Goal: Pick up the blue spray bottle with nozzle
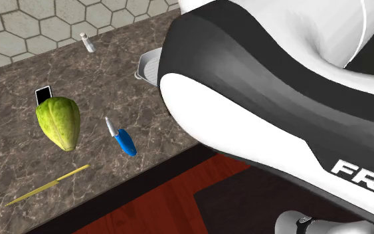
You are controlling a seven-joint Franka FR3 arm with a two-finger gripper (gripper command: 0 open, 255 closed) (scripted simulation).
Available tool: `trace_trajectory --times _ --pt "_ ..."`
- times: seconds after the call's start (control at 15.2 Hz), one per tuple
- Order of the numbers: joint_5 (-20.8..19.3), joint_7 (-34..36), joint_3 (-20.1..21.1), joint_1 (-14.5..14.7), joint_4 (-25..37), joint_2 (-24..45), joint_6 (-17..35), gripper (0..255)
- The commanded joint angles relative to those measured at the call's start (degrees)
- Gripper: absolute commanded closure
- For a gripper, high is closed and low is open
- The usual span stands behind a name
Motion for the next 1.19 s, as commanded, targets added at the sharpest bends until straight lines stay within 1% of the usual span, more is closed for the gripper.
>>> trace_trajectory --times 0.0,0.26,0.59,0.86,1.12 --pt "-0.43 1.79 1.57 0.34 0.94 3.46 2.7 0" --pt "-2.53 6.24 4.68 1.18 5.18 11.33 6.42 0" --pt "-7.09 12.37 7.54 2.89 12.08 21.92 9.69 0" --pt "-11.67 17.24 8.55 5.32 18.97 30.8 10.94 0" --pt "-16.12 21.38 8.37 8.82 27.21 39.82 10.92 0"
